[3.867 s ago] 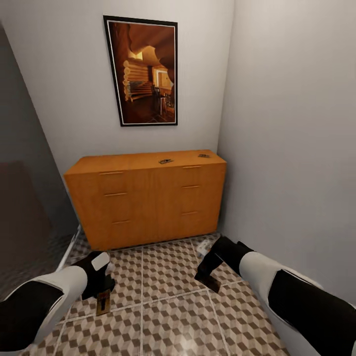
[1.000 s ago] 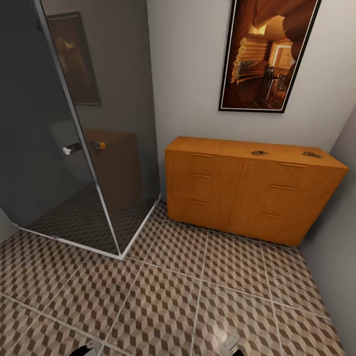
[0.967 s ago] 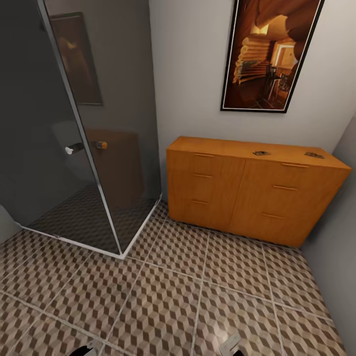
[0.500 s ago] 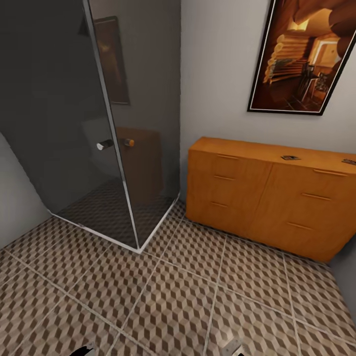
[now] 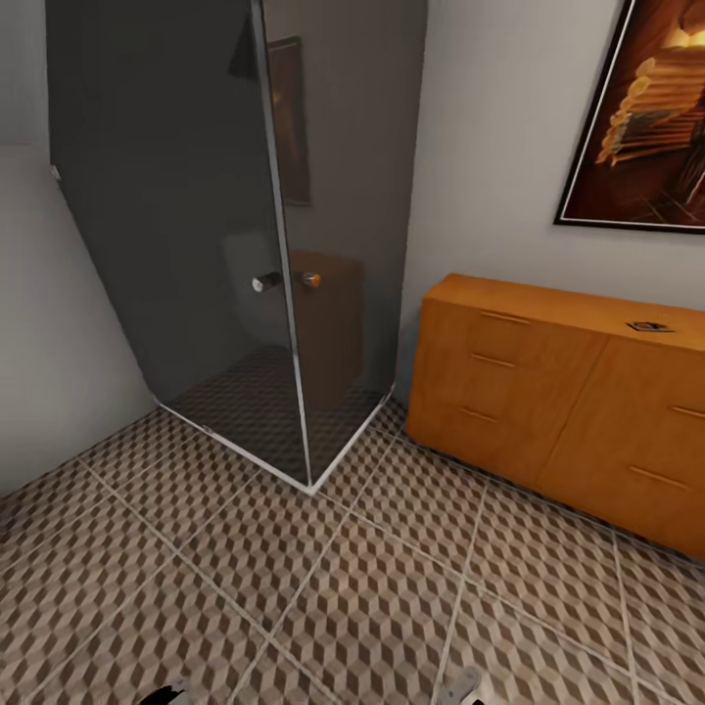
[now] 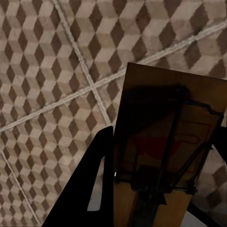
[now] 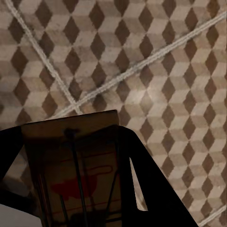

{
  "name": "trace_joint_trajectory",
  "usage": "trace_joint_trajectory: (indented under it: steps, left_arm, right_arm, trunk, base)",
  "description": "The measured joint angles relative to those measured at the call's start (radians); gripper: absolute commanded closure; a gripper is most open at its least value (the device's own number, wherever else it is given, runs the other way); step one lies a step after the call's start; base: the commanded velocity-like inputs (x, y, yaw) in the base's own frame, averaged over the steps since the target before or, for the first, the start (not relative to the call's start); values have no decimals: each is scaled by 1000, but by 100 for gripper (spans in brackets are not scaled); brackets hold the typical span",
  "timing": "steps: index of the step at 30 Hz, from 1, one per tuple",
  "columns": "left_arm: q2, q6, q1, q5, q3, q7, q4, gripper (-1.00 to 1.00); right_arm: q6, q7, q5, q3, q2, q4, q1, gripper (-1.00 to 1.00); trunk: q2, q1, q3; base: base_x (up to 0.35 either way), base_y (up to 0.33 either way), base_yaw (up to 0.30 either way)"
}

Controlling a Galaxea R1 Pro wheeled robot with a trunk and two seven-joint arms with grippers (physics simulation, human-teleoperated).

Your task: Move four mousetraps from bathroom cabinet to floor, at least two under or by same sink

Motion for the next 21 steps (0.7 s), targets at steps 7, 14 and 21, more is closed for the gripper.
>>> trace_joint_trajectory:
  steps: [7,14,21]
  left_arm:
    - [-2,1,2,0,0,0,1,100]
    - [-2,2,6,0,0,0,1,100]
    - [-2,2,6,0,0,0,1,100]
  right_arm:
    - [0,0,0,0,1,0,0,100]
    - [0,0,0,0,1,0,0,100]
    - [0,0,0,0,2,0,0,100]
  trunk:
    - [0,0,0]
    - [0,0,0]
    - [0,0,0]
  base:
    - [0,0,292]
    - [0,0,292]
    - [0,0,292]
